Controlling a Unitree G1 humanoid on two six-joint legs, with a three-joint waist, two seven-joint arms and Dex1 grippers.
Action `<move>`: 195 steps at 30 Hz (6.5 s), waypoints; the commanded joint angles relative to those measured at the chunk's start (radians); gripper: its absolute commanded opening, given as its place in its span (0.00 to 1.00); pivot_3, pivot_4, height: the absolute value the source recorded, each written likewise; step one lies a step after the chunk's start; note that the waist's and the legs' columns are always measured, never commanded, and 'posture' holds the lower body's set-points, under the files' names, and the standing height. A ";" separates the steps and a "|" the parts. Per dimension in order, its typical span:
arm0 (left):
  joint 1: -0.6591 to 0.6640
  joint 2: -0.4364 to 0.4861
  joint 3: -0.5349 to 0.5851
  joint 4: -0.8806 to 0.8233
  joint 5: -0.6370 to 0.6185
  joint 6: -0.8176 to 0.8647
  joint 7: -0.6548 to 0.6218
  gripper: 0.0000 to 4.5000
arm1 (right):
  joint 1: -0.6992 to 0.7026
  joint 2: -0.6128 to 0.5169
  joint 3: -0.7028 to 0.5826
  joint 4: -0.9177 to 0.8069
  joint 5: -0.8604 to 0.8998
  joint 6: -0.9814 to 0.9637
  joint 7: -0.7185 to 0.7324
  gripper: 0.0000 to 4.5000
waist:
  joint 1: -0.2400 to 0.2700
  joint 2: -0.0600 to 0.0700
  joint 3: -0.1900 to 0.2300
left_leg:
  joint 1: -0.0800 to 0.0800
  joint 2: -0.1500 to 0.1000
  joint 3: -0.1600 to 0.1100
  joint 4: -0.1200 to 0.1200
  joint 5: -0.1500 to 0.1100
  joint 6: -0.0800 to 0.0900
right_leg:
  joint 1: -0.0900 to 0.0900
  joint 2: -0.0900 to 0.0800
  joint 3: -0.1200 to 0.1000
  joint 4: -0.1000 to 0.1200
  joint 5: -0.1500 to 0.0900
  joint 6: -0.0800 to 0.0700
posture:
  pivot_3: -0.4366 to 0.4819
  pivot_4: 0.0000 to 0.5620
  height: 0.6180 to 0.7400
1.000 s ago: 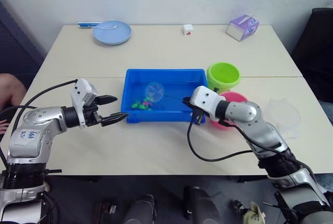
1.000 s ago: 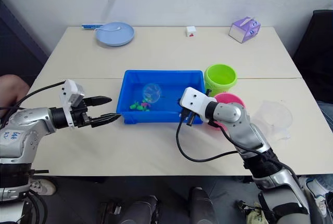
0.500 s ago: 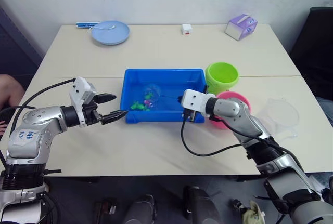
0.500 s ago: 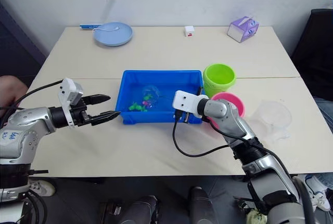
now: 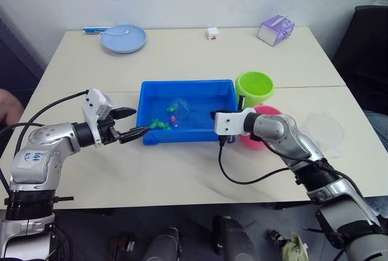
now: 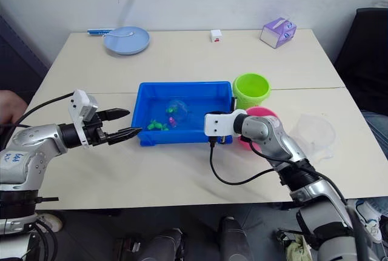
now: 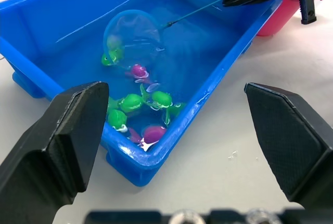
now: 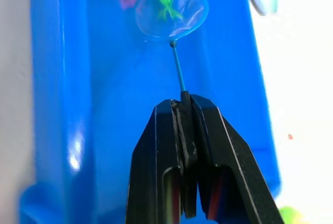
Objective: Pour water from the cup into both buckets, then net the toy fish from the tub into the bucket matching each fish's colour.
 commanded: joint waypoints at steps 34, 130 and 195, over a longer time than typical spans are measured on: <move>0.015 0.059 -0.033 0.004 0.028 -0.070 -0.098 1.00 | -0.049 0.021 -0.040 -0.117 0.185 0.254 0.282 0.17 | 0.000 0.000 0.000 | 0.000 0.000 0.000 -0.001 0.000 0.000 | 0.000 0.000 0.001 0.000 0.000 0.000 | 0.48 0.27 1.00; -0.548 -0.419 -0.359 0.523 0.059 -0.255 -0.420 1.00 | 1.279 -0.386 -1.152 -1.190 0.151 0.430 0.075 0.17 | 0.076 0.000 0.000 | 0.001 -0.002 0.005 0.003 0.000 0.001 | 0.001 0.001 0.006 0.000 0.001 0.002 | 0.48 0.27 1.00; -0.024 0.049 0.014 0.002 0.039 -0.013 -0.042 1.00 | -0.021 0.049 -0.024 -0.093 0.199 0.240 0.140 0.17 | 0.017 0.000 0.000 | 0.000 0.000 -0.001 0.001 0.000 0.000 | 0.000 0.000 0.003 0.000 0.000 0.000 | 0.48 0.27 1.00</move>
